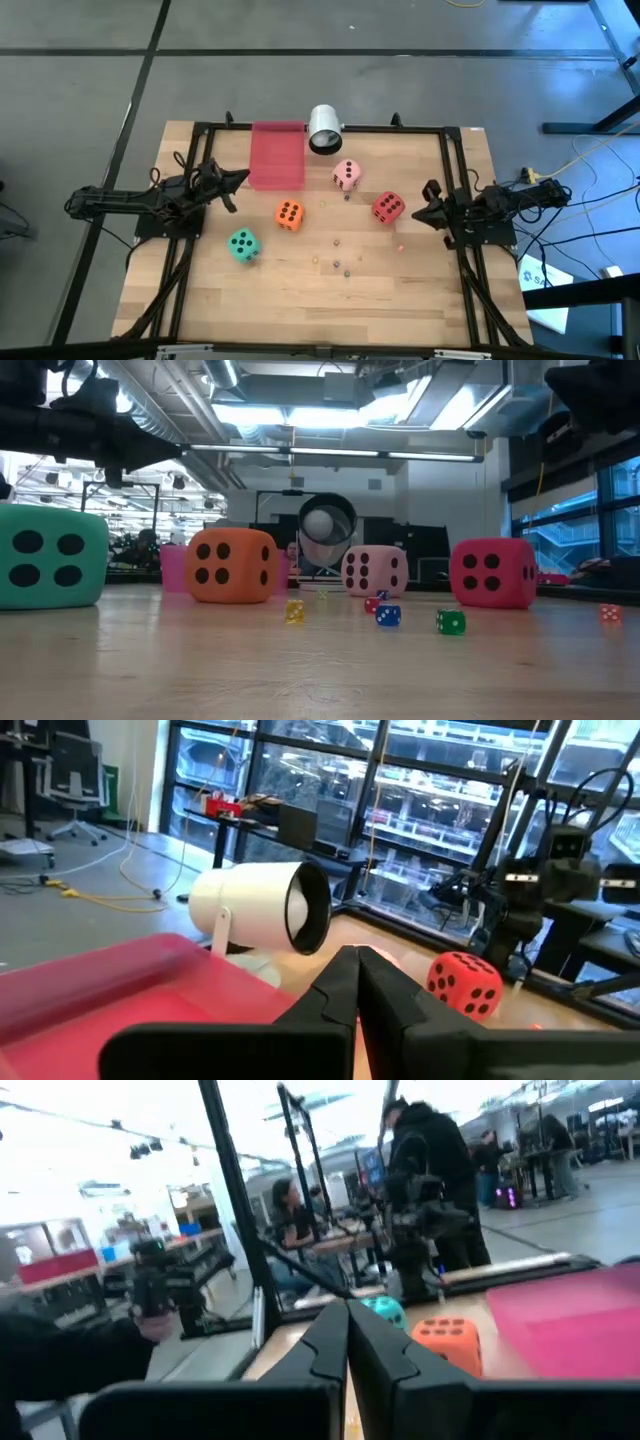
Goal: Pick & Place Dice
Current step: Put the big light blue dice into the red bin
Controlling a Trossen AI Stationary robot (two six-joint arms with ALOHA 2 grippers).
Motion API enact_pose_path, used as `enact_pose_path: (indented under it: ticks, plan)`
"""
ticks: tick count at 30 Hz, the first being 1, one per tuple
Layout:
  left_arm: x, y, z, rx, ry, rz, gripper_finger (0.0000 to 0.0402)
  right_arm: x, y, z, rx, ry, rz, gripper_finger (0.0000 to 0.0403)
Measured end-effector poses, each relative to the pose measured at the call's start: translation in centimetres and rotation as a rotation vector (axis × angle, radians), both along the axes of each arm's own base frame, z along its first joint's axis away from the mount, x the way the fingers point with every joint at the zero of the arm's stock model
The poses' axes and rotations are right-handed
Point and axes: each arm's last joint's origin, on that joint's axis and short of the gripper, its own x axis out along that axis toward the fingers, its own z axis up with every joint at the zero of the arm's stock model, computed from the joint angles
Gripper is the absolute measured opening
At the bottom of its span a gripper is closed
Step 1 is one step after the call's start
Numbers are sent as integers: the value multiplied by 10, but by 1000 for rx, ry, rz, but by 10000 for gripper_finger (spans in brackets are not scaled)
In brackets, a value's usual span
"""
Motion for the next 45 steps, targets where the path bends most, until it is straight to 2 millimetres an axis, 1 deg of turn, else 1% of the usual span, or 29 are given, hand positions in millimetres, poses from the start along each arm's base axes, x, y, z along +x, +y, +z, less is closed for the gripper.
enact_pose_path:
  ticks: [6, 11, 15, 17, 21, 23, 26, 31, 36, 38, 42, 45]
  plan:
    - [0, 0, -1, -2, 15, -3, 8, 0, 0, 1, -2, -9, -3, 11]
    - [1, -1, -8, -73, 47, -40, 14, 0, -2, 1, -94, -24, -73, 11]
    - [1, -2, -14, -161, 65, -89, 19, 0, -2, 1, -217, -46, -107, 11]
    - [2, -3, -15, -193, 57, -116, 22, 0, -2, 3, -239, -63, -130, 11]
    - [2, -4, -15, -226, 48, -162, 27, -1, -7, 7, -256, -87, -275, 11]
    - [2, -4, -15, -232, 43, -166, 29, -2, -8, 8, -237, -86, -318, 11]
    - [2, -4, -13, -223, 32, -166, 29, -2, -9, 9, -201, -88, -333, 11]
    - [2, -4, -12, -208, 28, -158, 27, -2, -9, 10, -210, -98, -346, 11]
    - [2, -4, -12, -202, 28, -157, 31, -3, -13, 10, -179, -74, -460, 11]
    - [2, -4, -10, -173, 27, -158, 31, -3, -14, 10, -158, -63, -503, 11]
    - [2, -4, -4, -60, 14, -145, 31, -3, -15, 10, -159, -58, -521, 13]
    - [2, -3, 2, 16, -17, -129, 31, -3, -16, 10, -150, -59, -527, 27]
